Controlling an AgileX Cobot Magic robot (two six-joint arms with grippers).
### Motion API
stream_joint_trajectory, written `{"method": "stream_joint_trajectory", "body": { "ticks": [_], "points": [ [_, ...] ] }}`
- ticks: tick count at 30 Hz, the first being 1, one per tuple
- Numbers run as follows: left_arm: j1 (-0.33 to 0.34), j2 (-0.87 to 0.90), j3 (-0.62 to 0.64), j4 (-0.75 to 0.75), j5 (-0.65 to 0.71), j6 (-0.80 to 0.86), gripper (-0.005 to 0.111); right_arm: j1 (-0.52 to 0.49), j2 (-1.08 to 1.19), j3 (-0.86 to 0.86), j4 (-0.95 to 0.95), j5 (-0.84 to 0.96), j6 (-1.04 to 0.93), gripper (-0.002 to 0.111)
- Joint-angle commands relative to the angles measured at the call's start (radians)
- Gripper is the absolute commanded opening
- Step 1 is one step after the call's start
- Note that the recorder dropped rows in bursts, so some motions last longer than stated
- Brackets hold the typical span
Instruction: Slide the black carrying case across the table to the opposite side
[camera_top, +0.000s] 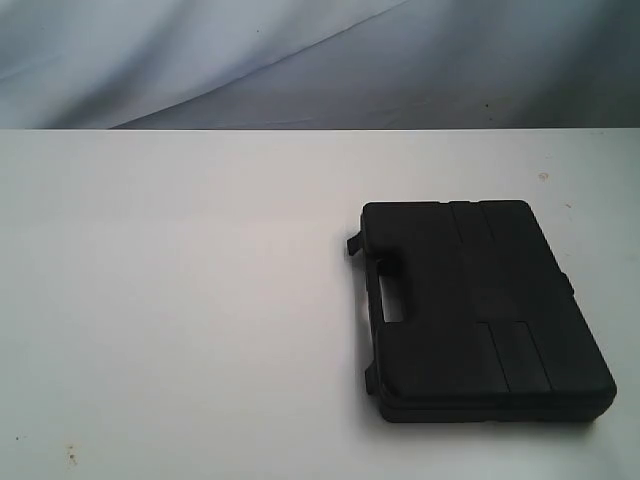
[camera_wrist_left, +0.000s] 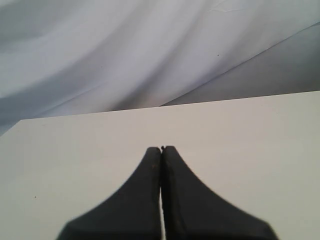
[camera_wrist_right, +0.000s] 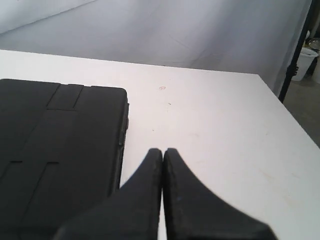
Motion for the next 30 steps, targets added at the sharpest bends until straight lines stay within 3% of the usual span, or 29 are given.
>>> {"method": "stream_joint_trajectory", "body": {
  "ticks": [1, 12, 19, 23, 30],
  "points": [
    [0.000, -0.004, 0.004, -0.014, -0.009, -0.001, 0.000, -0.005, -0.002, 0.004, 0.102, 0.003, -0.003, 0.000],
    [0.000, -0.004, 0.004, -0.014, -0.009, -0.001, 0.000, -0.005, -0.002, -0.188, 0.159, -0.001, -0.003, 0.000],
    [0.000, -0.004, 0.004, -0.014, -0.009, -0.001, 0.000, -0.005, -0.002, -0.208, 0.260, -0.011, -0.003, 0.000],
    [0.000, -0.004, 0.004, -0.014, -0.009, -0.001, 0.000, -0.005, 0.099, -0.218, 0.324, 0.004, -0.003, 0.000],
    [0.000, -0.004, 0.004, -0.014, -0.009, -0.001, 0.000, -0.004, 0.371, -0.361, 0.246, 0.093, 0.090, 0.000]
  ]
}}
